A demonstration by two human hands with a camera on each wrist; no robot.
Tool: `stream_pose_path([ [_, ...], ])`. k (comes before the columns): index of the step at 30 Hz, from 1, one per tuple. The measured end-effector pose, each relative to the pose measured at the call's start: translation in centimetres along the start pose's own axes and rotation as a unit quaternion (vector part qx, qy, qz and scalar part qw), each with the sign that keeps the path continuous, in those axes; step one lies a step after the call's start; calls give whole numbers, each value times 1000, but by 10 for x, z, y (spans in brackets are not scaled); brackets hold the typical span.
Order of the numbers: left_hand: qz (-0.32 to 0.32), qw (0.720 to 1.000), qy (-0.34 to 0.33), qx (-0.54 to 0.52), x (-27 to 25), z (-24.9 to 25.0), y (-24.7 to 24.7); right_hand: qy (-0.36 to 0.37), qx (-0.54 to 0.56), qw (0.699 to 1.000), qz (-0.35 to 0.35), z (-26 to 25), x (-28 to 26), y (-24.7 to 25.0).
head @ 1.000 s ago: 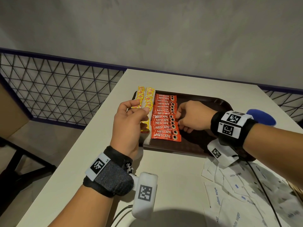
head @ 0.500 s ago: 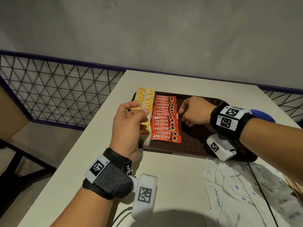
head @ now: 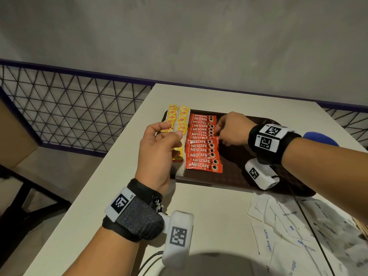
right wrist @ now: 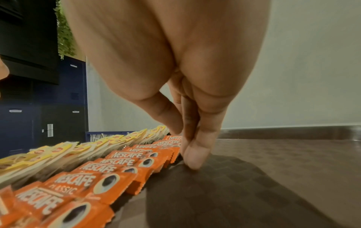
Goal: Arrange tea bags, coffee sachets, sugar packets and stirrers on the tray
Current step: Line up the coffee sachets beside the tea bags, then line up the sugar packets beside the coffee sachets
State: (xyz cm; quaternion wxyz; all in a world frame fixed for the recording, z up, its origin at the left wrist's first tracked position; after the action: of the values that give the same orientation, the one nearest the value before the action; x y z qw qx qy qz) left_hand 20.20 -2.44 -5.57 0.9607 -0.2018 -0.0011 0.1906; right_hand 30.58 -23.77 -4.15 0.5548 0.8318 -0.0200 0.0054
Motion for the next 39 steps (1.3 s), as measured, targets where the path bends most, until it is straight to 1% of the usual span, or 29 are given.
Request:
stream_pose_path([
  [3, 2, 1000, 1, 5, -1, 1, 0, 1, -6, 1000, 4, -2, -3, 2],
  [6, 1, 1000, 4, 9, -1, 0, 0, -7, 7, 1000, 13, 0, -12, 15],
  [9, -10, 1000, 13, 7, -4, -1, -3, 3, 28, 999, 26, 3, -38, 46],
  [11, -23, 999, 25, 2, -9, -1, -6, 3, 52, 998, 22, 7, -68, 69],
  [15, -87, 996, 23, 5, -23, 8, -19, -14, 92, 996, -2, 32, -141, 106],
  [19, -154, 988, -8, 26, -43, 16, -35, -20, 89, 995, -34, 66, -211, 121],
  [21, -192, 979, -5, 66, -60, 11, -50, -24, 80, 996, -36, 85, -238, 122],
  [23, -254, 958, -10, 133, -83, 3, -71, -28, 63, 997, -27, 106, -258, 118],
  [24, -294, 939, -18, 175, -97, -1, -83, -31, 52, 998, -18, 117, -265, 115],
  [25, -340, 913, -27, 223, -112, -4, -96, -36, 40, 998, -11, 127, -271, 111],
  [26, -391, 875, -45, 280, -127, -8, -108, -41, 31, 999, -8, 137, -276, 108],
  [28, -480, 775, -83, 401, -154, -17, -128, -50, 17, 999, -9, 152, -280, 100],
  [30, -523, 678, -125, 502, -168, -27, -143, -44, 9, 999, -9, 163, -280, 97],
  [32, -525, 596, -197, 575, -173, -35, -159, -26, -1, 1000, -15, 167, -279, 95],
  [33, -526, 559, -229, 599, -176, -39, -166, -15, -7, 1000, -23, 166, -279, 95],
  [34, -533, 530, -249, 611, -180, -45, -171, 1, -20, 999, -33, 165, -278, 93],
  [35, -544, 507, -258, 617, -185, -52, -175, 22, -38, 998, -44, 163, -277, 90],
  [37, -563, 473, -255, 628, -191, -67, -177, 54, -73, 994, -63, 158, -275, 81],
  [39, -570, 449, -252, 640, -195, -75, -177, 73, -93, 990, -80, 155, -275, 71],
])
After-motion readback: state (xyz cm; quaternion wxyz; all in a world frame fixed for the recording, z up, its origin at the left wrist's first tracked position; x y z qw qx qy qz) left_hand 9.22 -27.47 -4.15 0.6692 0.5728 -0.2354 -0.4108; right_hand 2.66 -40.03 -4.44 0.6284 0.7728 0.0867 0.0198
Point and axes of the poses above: each hand's wrist, its own x-axis towards the middle knuckle, its own y-axis out of the back of the hand, z = x × y, the point moved 8 cm from there along x, towards the middle knuckle, and after that the axes turned 11 degrees about z, right-handed, at the moved point
